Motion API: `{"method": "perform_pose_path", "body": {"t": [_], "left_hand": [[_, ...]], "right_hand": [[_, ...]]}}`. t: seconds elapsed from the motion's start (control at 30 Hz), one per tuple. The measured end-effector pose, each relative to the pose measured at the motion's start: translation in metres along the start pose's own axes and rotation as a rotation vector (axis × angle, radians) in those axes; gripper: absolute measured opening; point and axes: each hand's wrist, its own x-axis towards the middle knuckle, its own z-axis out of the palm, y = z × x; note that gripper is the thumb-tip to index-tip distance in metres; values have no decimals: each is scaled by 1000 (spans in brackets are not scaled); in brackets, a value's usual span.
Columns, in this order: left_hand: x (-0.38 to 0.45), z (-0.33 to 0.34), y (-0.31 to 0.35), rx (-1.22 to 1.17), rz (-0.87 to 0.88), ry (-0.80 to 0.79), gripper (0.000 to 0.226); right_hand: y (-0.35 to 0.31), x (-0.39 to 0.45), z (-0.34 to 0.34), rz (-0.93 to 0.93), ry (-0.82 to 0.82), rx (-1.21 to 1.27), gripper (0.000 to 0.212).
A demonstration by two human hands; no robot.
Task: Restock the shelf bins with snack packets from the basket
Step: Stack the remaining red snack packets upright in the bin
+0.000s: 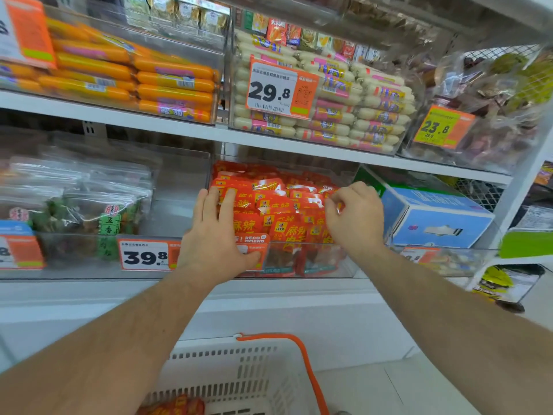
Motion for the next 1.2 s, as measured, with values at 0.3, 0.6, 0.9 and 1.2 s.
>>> {"method": "perform_pose_path", "body": {"t": [0.3, 0.6, 0.9, 1.2], "left_hand": [[-83, 17, -44, -260, 304, 201, 46], [-172, 57, -128, -175, -185, -613, 20], [-198, 70, -175, -112, -344, -761, 27], [-200, 73, -180, -142, -387, -778, 27]], "right_hand": [[-105, -115, 41, -281, -143, 364, 18], [-150, -292, 104, 121, -1174, 304, 25], [-197, -383, 111, 589, -1890, 480, 35], [-213, -382, 108, 889, -1725, 565, 41]]}}
